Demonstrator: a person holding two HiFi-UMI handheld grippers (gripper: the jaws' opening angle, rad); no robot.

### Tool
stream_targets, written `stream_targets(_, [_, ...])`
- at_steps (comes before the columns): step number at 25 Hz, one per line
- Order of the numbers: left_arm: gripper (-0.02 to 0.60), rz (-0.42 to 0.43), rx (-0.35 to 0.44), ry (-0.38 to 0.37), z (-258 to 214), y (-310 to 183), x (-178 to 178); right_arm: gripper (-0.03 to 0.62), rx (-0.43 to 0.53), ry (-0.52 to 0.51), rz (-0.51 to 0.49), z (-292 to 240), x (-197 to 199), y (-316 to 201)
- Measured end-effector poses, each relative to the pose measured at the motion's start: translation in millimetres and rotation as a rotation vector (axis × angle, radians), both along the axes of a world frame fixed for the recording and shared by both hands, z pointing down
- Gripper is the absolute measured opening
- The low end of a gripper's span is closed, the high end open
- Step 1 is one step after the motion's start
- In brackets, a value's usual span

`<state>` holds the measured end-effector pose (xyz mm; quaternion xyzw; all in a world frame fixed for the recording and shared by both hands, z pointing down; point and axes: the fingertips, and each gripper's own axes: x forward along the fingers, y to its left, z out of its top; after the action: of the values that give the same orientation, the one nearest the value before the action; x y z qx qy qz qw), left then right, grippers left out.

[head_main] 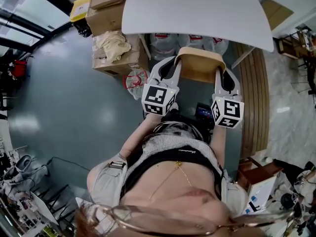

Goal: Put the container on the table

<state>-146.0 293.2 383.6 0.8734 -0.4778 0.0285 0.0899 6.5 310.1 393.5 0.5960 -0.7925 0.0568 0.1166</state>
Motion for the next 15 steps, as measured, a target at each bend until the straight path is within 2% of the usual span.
stream_targets(4, [0.029, 0.002, 0.002, 0.006, -0.9, -4.3, -4.3, 0.062, -0.007, 0.003, 0.002, -0.5, -4.2, -4.5])
stream_targets(15, [0.029, -0.062, -0.024, 0.016, 5.1, -43.6, -17.7, 0.063, -0.028, 0.010, -0.061, 4.0, -17.1, -51.3])
